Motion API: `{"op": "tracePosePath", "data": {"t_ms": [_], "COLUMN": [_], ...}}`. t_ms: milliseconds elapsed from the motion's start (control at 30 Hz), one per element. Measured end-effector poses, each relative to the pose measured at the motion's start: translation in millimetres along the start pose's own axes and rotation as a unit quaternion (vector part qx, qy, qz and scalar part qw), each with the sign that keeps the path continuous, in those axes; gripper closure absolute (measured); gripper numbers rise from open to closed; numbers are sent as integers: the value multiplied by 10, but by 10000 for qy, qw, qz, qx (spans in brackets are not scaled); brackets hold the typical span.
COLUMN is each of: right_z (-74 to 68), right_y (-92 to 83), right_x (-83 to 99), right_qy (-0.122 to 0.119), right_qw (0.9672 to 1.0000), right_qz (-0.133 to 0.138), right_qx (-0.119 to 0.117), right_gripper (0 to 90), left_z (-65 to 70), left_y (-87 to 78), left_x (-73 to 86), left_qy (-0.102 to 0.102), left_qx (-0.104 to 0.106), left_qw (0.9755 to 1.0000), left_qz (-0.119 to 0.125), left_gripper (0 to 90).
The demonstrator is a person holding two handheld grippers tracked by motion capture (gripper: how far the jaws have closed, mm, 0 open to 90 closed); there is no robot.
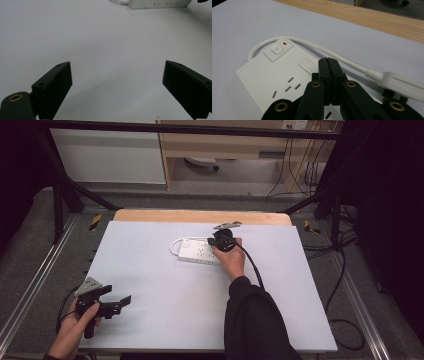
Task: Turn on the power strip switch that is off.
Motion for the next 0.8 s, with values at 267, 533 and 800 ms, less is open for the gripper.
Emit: {"op": "tracePosePath", "data": {"t_ms": [267,533,800], "right_z": [78,125,131], "right_y": [-180,-308,-419], "right_x": [-89,-167,-205], "right_qy": [-39,-19,-79], "right_qw": [9999,9997,9996], "right_qz": [114,215,235], "right_qx": [65,133,159], "right_gripper": [900,859,813], "left_z": [11,22,3], "left_y": [-3,8,-12], "left_x": [-5,-6,4], "left_qy": [8,38,0], "left_qx": [-17,-4,-73], "left_qw": [10000,10000,10000], "left_qz": [6,-9,19], "left_gripper": [92,91,91]}}
Point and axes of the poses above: each handheld gripper's, and its own axes: y roughly forward along the jaws, x roughly out of its underside, z roughly to its right, the point moved 3 cm from there along y, roughly forward along the jaws, and after that the axes turned 4 degrees about y, right-handed, at the moved point
